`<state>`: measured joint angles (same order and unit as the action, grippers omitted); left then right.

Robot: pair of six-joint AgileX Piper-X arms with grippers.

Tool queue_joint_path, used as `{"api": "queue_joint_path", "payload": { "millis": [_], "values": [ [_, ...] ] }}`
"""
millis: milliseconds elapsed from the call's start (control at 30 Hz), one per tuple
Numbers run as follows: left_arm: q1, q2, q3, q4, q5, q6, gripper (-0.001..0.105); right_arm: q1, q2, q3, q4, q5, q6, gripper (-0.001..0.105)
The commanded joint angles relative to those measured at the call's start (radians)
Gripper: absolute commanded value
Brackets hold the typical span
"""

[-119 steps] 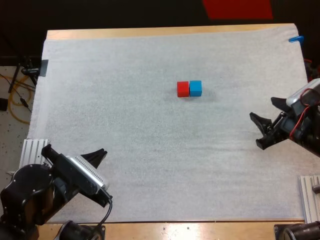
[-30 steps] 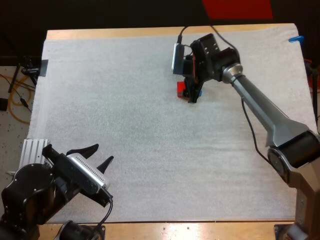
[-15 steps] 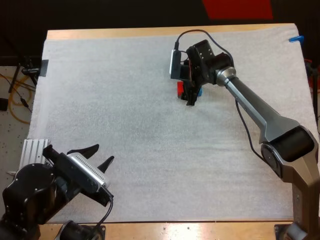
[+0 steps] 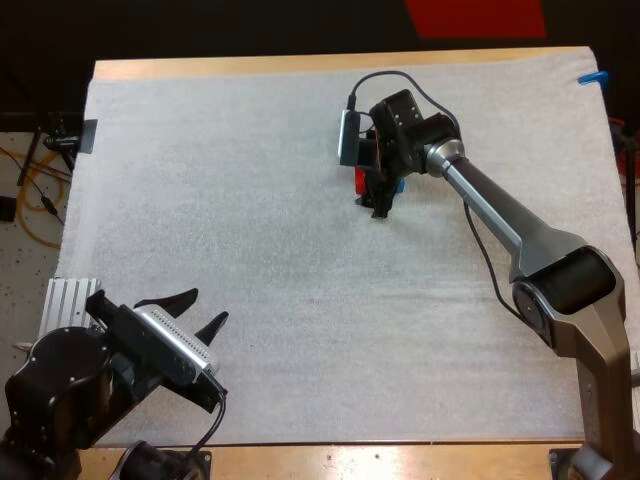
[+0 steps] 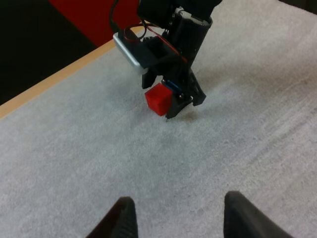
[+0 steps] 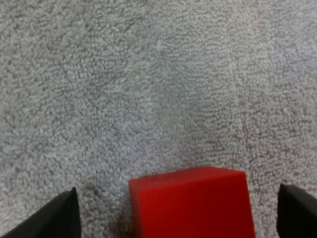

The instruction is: Stack red cube on blue cube

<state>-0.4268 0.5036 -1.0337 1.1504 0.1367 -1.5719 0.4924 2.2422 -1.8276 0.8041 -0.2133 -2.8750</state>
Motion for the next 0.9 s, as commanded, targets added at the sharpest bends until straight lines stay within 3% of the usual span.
{"api": "queue_joint_path", "payload": {
  "millis": [0, 100, 267, 467, 700, 867],
  "values": [
    [-0.001, 0.002, 0.003, -0.004, -0.013, -0.019, 0.041, 0.000, 0.000, -0.008, -0.006, -0.016, -0.005, 0.077],
    [-0.001, 0.002, 0.013, -0.004, -0.013, -0.018, 0.041, 0.000, 0.006, -0.008, -0.006, -0.018, 0.012, 0.067],
    [-0.001, 0.002, 0.017, -0.004, -0.013, -0.018, 0.041, 0.000, 0.006, -0.017, -0.046, -0.023, 0.033, 0.033],
    [-0.001, 0.002, 0.017, -0.004, -0.013, -0.018, 0.041, 0.000, 0.006, -0.057, -0.044, -0.031, 0.051, 0.008],
    [-0.001, 0.002, 0.017, -0.004, -0.013, -0.018, 0.041, 0.000, 0.006, -0.080, -0.035, -0.062, 0.125, 0.004],
    [-0.001, 0.002, 0.017, -0.004, -0.013, -0.018, 0.041, 0.000, -0.009, -0.080, -0.028, -0.209, 0.245, 0.004]
  ]
}}
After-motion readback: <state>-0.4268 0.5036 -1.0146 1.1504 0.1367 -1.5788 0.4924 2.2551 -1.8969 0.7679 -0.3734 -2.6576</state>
